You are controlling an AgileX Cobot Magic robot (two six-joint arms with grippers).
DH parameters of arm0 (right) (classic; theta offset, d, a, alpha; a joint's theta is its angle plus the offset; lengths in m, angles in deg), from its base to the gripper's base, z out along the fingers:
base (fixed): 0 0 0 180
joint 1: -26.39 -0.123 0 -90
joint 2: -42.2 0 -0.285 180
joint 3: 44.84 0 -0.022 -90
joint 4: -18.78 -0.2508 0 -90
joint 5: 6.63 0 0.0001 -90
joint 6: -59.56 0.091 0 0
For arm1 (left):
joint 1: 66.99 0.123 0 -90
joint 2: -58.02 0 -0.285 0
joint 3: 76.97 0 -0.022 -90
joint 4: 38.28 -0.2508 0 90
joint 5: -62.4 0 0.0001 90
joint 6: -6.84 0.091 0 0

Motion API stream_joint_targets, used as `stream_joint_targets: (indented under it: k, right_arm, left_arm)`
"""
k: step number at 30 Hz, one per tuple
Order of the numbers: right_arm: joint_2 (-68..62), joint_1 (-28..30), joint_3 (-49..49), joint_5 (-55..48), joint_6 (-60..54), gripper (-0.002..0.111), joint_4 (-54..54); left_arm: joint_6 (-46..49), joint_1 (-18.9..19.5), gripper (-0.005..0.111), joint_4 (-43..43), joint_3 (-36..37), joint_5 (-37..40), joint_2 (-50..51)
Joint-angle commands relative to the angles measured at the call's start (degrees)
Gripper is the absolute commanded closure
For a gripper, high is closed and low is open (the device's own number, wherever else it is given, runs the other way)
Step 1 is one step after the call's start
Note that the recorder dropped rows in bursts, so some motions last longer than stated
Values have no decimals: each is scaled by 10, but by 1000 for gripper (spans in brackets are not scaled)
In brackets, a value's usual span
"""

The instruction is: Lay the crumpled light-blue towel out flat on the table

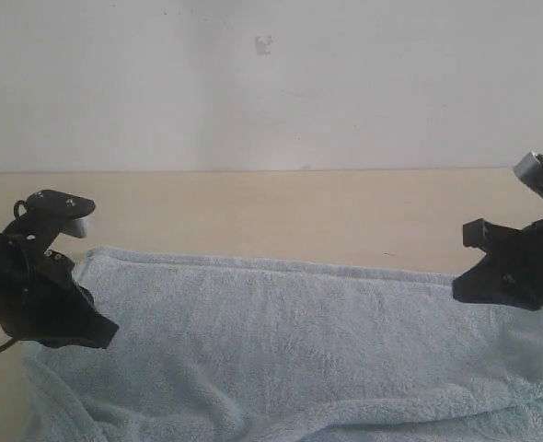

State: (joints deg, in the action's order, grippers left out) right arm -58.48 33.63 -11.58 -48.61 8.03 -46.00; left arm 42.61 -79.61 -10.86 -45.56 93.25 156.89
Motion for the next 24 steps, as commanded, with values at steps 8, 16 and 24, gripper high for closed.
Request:
stream_joint_targets:
  k: [8, 16, 24]
  right_arm:
    - [-4, 2, -7, 313, 166, 108, 191]
    - [-126, 2, -94, 174, 134, 108, 191]
    - [-177, 2, -127, 165, 134, 108, 189]
  left_arm:
    - [6, 1, 103, 17, 5, -228, 49]
    - [29, 1, 103, 17, -82, -140, 158]
    - [29, 3, 103, -2, -104, -133, 209]
